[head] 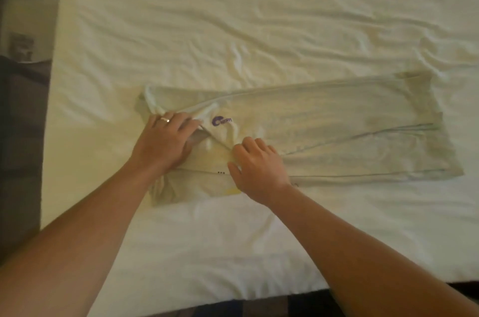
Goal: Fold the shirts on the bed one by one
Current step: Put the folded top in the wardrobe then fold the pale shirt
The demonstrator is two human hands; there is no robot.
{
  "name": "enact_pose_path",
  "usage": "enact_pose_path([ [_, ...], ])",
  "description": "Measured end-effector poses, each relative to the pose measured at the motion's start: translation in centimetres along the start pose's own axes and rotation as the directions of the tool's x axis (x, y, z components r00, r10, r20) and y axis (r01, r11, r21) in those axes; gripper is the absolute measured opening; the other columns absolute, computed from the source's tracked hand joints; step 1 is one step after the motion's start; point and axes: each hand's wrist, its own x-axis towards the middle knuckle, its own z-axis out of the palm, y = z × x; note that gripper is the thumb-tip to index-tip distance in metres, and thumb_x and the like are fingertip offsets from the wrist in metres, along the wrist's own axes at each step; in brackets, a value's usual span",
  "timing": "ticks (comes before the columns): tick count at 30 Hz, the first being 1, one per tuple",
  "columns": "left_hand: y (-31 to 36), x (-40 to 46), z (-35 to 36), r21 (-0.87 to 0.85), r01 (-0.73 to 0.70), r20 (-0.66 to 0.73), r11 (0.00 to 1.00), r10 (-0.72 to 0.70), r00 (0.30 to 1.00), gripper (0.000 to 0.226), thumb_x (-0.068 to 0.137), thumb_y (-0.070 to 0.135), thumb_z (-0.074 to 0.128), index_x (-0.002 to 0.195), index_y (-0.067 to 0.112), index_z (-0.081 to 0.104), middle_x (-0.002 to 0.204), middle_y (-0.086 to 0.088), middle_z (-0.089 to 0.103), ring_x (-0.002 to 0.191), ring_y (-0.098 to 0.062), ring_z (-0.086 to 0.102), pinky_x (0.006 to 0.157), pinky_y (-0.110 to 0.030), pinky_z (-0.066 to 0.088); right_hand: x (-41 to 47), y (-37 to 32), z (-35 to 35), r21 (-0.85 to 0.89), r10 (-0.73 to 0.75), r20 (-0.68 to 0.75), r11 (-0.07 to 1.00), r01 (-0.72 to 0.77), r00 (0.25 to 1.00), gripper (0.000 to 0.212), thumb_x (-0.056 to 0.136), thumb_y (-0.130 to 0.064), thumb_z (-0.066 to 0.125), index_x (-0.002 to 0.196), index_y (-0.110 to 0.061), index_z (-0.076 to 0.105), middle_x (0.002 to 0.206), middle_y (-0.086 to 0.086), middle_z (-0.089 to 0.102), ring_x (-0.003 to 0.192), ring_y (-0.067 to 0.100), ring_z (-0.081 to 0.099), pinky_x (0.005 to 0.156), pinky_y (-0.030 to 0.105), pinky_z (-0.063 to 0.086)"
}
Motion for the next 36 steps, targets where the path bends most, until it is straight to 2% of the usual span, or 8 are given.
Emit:
enact_pose_path([
  [7,-2.6,1.7,0.7,0.078,-0.041,-0.052,0.996,0.045,0.998,0.031,0.086,0.014,0.055,0.115,0.011,0.065,0.098,-0.011,0.069,0.083,-0.035,0.065,0.073,-0.044,0.044,0.9,0.2,0.8,-0.080,0.046,0.049,0.996,-0.042,0.998,0.025,0.061,0.006,0.075,0.077,-0.006,0.060,0.074,0.011,0.057,0.061,0.032,0.056,0.051,0.028,0.032],
  [10,-4.0,2.3,0.8,0.176,-0.109,-0.063,0.978,0.121,0.991,0.015,0.080,0.004,0.064,0.091,0.014,0.066,0.084,-0.008,0.065,0.073,-0.032,0.061,0.070,-0.040,0.043,1.1,1.2,0.6,0.035,0.022,0.027,0.999,-0.023,0.999,0.015,0.069,0.005,0.067,0.079,-0.004,0.062,0.076,0.010,0.057,0.066,0.034,0.059,0.048,0.031,0.042],
  [13,-5.6,2.6,0.8,0.249,-0.121,-0.066,0.961,0.141,0.988,0.017,0.082,-0.001,0.059,0.089,0.013,0.065,0.082,-0.009,0.065,0.071,-0.033,0.060,0.071,-0.040,0.043,0.0,2.4,0.2,0.069,-0.039,0.016,0.997,0.038,0.999,0.012,0.073,0.004,0.064,0.081,-0.004,0.063,0.080,0.009,0.057,0.068,0.031,0.058,0.052,0.034,0.050],
  [16,-5.0,2.7,0.0,0.232,-0.060,0.007,0.971,0.060,0.998,0.017,0.082,-0.002,0.060,0.092,0.010,0.066,0.086,-0.012,0.066,0.080,-0.036,0.063,0.076,-0.043,0.044,-1.0,3.0,0.6,0.000,-0.061,0.153,0.998,0.062,0.986,0.020,0.073,0.006,0.067,0.089,-0.006,0.065,0.089,0.008,0.058,0.078,0.032,0.060,0.060,0.037,0.055],
  [21,-0.2,2.7,-1.8,0.127,0.252,0.145,0.960,-0.269,0.952,0.024,0.077,0.010,0.063,0.100,0.011,0.070,0.112,-0.014,0.064,0.115,-0.039,0.054,0.098,-0.051,0.035,-0.3,3.0,-0.8,0.319,0.131,0.186,0.929,-0.186,0.974,0.012,0.084,-0.007,0.061,0.091,-0.006,0.071,0.088,0.002,0.062,0.081,0.022,0.058,0.072,0.036,0.052],
  [25,6.1,2.6,-2.1,-0.006,0.223,0.024,0.975,-0.222,0.975,0.028,0.074,0.023,0.059,0.098,0.012,0.068,0.114,-0.014,0.064,0.105,-0.037,0.058,0.091,-0.050,0.037,-1.4,6.1,-3.8,0.381,0.332,0.021,0.869,-0.315,0.943,0.015,0.089,-0.008,0.065,0.100,-0.009,0.075,0.093,0.001,0.070,0.078,0.016,0.062,0.067,0.019,0.042],
  [31,16.9,5.5,-0.2,-0.156,0.182,0.169,0.971,-0.155,0.973,0.061,0.087,0.047,0.047,0.140,0.019,0.052,0.146,-0.012,0.048,0.128,-0.038,0.048,0.100,-0.051,0.039,-4.9,18.1,-8.2,0.233,0.638,-0.063,0.757,-0.610,0.768,0.025,0.093,-0.021,0.061,0.115,-0.011,0.070,0.121,0.008,0.059,0.110,0.030,0.054,0.090,0.033,0.043],
  [36,23.1,7.8,2.0,-0.199,0.288,0.333,0.937,-0.212,0.919,0.080,0.092,0.074,0.020,0.162,0.036,0.009,0.171,-0.008,0.000,0.155,-0.040,0.002,0.119,-0.062,0.011,-6.9,27.6,-12.3,0.078,0.854,-0.096,0.519,-0.851,0.512,0.050,0.096,-0.041,0.053,0.139,-0.016,0.050,0.144,0.015,0.040,0.130,0.037,0.036,0.107,0.046,0.033],
])
